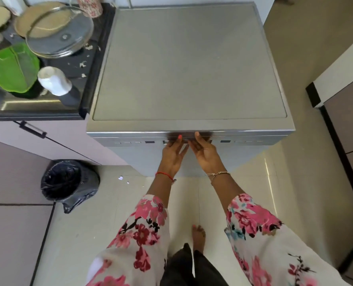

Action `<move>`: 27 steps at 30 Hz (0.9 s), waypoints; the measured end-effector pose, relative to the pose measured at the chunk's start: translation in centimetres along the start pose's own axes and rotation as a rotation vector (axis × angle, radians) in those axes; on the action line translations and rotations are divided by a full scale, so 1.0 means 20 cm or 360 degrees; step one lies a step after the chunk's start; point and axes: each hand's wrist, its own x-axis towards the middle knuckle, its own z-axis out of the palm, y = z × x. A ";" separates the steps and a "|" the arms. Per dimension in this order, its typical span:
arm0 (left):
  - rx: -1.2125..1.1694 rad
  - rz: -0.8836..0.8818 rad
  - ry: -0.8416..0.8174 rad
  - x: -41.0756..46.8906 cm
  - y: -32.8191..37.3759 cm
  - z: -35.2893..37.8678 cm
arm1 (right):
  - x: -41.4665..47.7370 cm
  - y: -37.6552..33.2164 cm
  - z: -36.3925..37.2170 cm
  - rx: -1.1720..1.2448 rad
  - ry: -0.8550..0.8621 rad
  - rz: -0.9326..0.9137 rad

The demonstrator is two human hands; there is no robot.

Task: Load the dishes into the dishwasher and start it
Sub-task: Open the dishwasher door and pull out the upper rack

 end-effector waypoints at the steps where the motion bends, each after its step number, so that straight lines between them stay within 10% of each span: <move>1: -0.0021 0.0038 0.0040 0.01 -0.02 0.01 | 0.01 0.01 0.00 0.0006 0.0020 -0.0024; 15: -0.0002 0.0068 0.0530 -0.27 -0.16 0.06 | -0.17 0.17 -0.03 -0.0076 0.0512 -0.0076; 19: 0.1187 -0.0342 0.0358 -0.45 -0.02 -0.09 | -0.43 0.00 -0.18 -0.1179 0.0219 0.0418; 24: 0.2298 0.1046 0.0498 -0.41 0.13 -0.11 | -0.34 -0.22 -0.17 -0.2456 0.0043 -0.0993; 27: 0.2668 0.0925 0.0130 -0.29 0.09 -0.15 | -0.15 -0.16 -0.20 -0.2928 -0.0374 -0.0848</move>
